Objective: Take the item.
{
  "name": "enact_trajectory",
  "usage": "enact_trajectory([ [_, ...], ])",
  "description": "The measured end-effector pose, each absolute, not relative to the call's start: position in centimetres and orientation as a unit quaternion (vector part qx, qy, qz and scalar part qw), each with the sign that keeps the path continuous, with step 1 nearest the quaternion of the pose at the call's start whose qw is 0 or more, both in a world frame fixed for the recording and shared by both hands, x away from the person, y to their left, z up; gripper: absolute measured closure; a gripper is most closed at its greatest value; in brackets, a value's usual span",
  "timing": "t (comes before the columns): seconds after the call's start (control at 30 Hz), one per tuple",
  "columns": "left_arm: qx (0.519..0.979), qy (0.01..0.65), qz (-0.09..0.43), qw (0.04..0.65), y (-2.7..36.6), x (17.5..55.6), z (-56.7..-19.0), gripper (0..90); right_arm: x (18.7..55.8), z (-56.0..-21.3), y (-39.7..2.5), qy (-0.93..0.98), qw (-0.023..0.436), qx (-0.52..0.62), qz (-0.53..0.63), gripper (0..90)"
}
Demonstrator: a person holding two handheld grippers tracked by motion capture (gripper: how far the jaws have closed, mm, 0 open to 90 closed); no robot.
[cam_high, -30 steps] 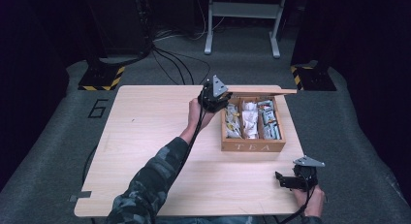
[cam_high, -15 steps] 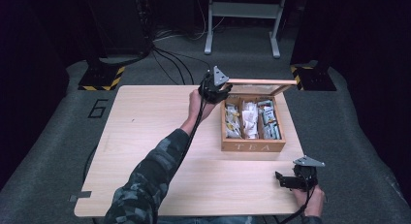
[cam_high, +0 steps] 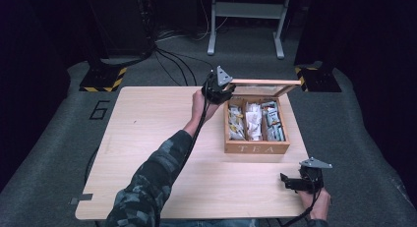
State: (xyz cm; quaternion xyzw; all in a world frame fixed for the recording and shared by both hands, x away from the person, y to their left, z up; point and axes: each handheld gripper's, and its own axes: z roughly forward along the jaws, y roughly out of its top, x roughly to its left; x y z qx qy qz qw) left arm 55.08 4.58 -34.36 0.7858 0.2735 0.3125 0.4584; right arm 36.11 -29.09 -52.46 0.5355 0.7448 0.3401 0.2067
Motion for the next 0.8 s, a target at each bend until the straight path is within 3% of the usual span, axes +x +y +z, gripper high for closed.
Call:
enact_trajectory([
  [0.43, 0.784, 0.275, 0.316, 0.459, 4.5, 55.1, -34.4, 64.2, 37.4, -44.8, -26.5, 0.745, 0.213, 0.495, 0.393, 13.9],
  [0.6, 0.783, 0.274, 0.319, 0.458, 4.5, 55.1, -34.4, 64.4, 38.7, -43.6, -25.5, 0.751, 0.210, 0.483, 0.399, 14.6],
  [0.8, 0.783, 0.274, 0.320, 0.459, 4.5, 55.1, -34.4, 64.3, 41.5, -42.7, -23.8, 0.758, 0.190, 0.477, 0.402, 23.3],
])
